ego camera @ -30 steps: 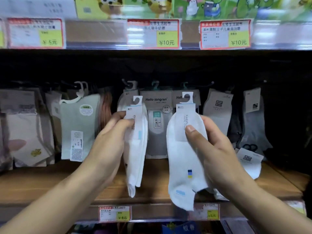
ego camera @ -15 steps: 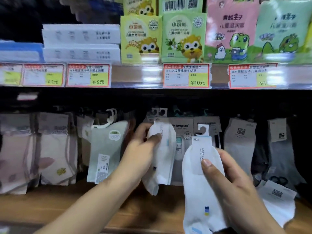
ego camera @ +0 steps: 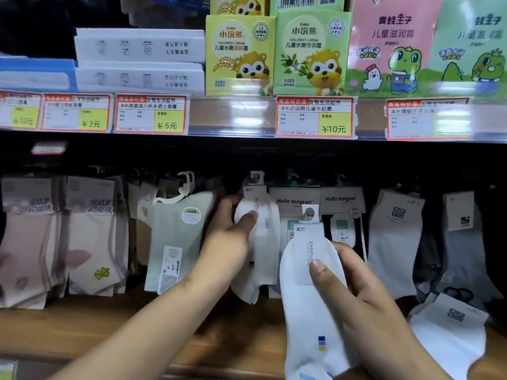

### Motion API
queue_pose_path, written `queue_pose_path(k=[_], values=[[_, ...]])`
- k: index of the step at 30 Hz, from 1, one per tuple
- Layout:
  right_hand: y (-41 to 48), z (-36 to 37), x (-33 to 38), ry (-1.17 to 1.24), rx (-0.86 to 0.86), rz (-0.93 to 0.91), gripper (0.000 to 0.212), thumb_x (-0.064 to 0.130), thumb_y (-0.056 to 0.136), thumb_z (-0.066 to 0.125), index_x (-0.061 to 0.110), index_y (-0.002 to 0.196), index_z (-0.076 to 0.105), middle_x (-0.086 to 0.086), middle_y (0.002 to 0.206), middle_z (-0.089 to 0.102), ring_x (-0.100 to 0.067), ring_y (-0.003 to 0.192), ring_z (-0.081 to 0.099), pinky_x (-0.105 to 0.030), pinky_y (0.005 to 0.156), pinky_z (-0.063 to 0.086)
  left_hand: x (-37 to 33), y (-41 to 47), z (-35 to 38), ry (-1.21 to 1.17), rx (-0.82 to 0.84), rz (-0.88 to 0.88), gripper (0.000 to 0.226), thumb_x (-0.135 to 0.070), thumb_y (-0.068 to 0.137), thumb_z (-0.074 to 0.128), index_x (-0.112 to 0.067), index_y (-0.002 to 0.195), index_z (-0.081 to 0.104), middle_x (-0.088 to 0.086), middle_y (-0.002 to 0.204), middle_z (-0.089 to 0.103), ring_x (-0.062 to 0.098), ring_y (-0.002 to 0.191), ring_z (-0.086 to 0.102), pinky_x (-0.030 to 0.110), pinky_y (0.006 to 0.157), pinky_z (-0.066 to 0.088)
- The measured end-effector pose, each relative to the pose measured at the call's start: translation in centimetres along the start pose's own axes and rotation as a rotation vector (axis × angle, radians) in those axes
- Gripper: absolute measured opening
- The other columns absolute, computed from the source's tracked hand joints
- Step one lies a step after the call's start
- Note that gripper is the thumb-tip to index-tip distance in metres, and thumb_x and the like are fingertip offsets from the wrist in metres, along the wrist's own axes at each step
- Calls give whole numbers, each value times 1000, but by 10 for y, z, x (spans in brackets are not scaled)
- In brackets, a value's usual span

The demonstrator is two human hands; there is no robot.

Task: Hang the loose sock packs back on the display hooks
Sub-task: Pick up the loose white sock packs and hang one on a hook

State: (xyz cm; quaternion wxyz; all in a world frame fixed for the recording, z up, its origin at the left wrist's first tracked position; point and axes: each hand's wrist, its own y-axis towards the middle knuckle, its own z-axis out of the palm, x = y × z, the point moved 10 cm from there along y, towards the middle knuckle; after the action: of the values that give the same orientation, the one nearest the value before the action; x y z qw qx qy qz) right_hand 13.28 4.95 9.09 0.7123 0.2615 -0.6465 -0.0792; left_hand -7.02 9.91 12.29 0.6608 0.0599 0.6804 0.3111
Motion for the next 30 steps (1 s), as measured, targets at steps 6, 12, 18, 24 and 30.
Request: queue_pose_path(k=[6,12,18,24,30], values=[[1,1,-6,8,16,9,23,40,80,63,45,100,74,3,100,82,-19,91,78,-27,72,63,3,1,-2,25,-12,21,18,-26,85,61,-34,100,59,-2,100,73,16,95,69,39,86,53],[0,0,-17,-8,28,30,21,42,87,62,45,106,71,4,106,81,-17,97,77,-28,73,60,7,6,-7,105,-68,95,29,-11,94,62,-39,95,53,-12,95,67,-13,75,62,11,65,47],[2,4,-16,-62,41,16,21,41,91,59,46,110,69,4,106,80,-17,96,76,-37,79,57,10,6,-5,115,-123,97,29,-12,94,63,-38,92,51,-9,95,67,6,86,66,23,68,48],[6,10,-11,-109,48,-2,19,35,98,58,47,107,68,9,104,80,-10,94,75,-26,75,56,13,10,-8,136,-125,79,28,-15,93,65,-40,91,53,-9,93,68,9,85,67,30,71,52],[20,16,-9,-181,-11,-27,33,20,105,51,51,107,64,18,108,78,-6,102,73,-36,91,55,6,2,-11,196,-136,142,23,-15,95,62,-32,108,55,-12,98,70,-12,84,64,4,63,46]])
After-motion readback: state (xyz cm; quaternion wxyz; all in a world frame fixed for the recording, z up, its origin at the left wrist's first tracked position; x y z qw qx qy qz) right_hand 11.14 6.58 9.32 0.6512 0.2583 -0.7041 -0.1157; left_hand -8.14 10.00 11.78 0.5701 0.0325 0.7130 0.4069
